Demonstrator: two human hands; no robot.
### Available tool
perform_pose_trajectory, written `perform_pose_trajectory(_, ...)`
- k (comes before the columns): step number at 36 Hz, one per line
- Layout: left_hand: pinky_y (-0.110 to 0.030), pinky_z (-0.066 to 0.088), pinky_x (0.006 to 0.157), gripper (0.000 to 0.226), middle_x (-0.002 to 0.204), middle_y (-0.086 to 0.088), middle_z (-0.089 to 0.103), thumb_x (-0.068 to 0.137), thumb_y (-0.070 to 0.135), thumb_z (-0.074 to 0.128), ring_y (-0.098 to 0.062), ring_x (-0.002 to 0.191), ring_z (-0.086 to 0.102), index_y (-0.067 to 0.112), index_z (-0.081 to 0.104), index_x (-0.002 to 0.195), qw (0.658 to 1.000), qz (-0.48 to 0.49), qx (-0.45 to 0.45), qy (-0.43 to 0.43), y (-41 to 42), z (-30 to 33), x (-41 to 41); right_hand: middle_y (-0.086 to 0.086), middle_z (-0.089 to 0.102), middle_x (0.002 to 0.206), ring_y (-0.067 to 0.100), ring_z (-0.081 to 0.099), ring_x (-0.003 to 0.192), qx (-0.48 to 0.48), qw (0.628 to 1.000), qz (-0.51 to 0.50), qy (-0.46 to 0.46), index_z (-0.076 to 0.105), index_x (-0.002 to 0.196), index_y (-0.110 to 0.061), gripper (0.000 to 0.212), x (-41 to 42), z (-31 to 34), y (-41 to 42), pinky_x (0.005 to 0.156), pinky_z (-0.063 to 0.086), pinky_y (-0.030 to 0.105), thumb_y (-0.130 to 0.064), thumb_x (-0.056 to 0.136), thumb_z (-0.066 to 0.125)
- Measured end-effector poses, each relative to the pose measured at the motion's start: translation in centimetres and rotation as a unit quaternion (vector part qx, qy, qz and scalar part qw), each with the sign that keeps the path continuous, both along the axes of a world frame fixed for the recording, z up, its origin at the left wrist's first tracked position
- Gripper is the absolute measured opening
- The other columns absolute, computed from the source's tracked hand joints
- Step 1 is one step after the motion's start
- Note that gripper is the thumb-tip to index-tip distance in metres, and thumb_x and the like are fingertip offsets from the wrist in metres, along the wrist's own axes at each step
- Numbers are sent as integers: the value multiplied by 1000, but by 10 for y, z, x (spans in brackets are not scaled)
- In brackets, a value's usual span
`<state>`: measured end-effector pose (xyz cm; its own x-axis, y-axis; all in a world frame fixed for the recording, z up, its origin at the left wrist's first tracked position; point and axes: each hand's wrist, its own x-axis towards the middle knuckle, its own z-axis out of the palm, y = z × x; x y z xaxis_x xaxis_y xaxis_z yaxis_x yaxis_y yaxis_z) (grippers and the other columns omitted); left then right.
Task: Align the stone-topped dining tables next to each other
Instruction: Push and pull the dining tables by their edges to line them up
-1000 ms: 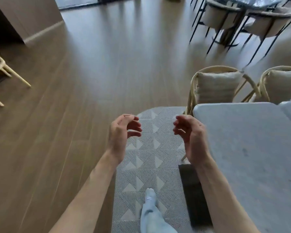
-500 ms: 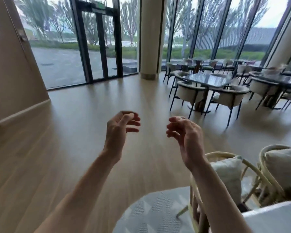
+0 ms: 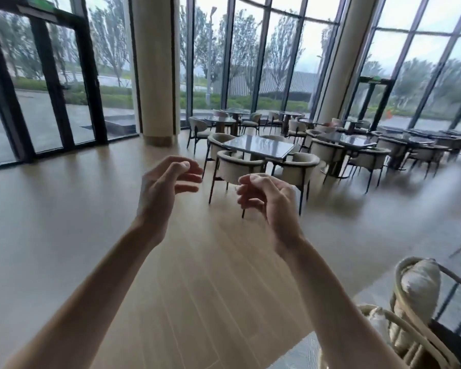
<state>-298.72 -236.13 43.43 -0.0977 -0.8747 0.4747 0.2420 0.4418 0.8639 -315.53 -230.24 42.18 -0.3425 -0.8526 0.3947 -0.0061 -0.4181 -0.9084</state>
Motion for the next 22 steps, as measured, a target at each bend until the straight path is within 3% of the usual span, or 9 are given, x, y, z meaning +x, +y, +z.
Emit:
perform_pose_trajectory(5, -41, 55, 74, 22, 95, -22, 70, 96, 1, 45, -27, 81, 69, 1, 67, 94, 997, -69, -2, 17, -85, 1, -58, 12, 73, 82, 21, 67, 73, -23, 998, -56, 7, 71, 96, 0, 28, -53, 20, -65, 66, 54, 27, -11, 99, 46)
perform_pose_trajectory(9, -35, 55, 70, 24, 89, -15, 69, 94, -1, 45, -25, 79, 67, 6, 67, 88, 992, -127, 1, 27, -167, -12, -114, 15, 75, 87, 24, 69, 77, -44, 993, -112, 16, 71, 97, 0, 28, -107, 18, -127, 68, 55, 29, -11, 99, 46)
perform_pose_trajectory(13, -37, 57, 71, 19, 90, -11, 73, 84, 12, 52, -25, 81, 69, 12, 71, 85, 987, -162, 3, 20, -262, -37, -175, 15, 75, 92, 27, 70, 82, -57, 987, -151, 22, 70, 100, 1, 28, -175, 2, -206, 71, 55, 31, -11, 98, 46)
perform_pose_trajectory(16, -42, 56, 74, 21, 95, -15, 73, 89, 6, 50, -26, 83, 70, 10, 71, 87, 985, -170, 3, 5, -333, -44, -223, 16, 75, 96, 28, 71, 88, -50, 983, -173, 24, 69, 105, 3, 29, -223, -3, -273, 76, 56, 33, -14, 98, 47)
perform_pose_trajectory(22, -45, 55, 78, 24, 99, -19, 72, 83, 16, 51, -29, 86, 70, 6, 70, 93, 980, -200, -1, -1, -465, -27, -314, 16, 75, 98, 27, 71, 89, -42, 981, -190, -17, 69, 105, 0, 37, -316, 1, -396, 78, 56, 35, -27, 88, 50)
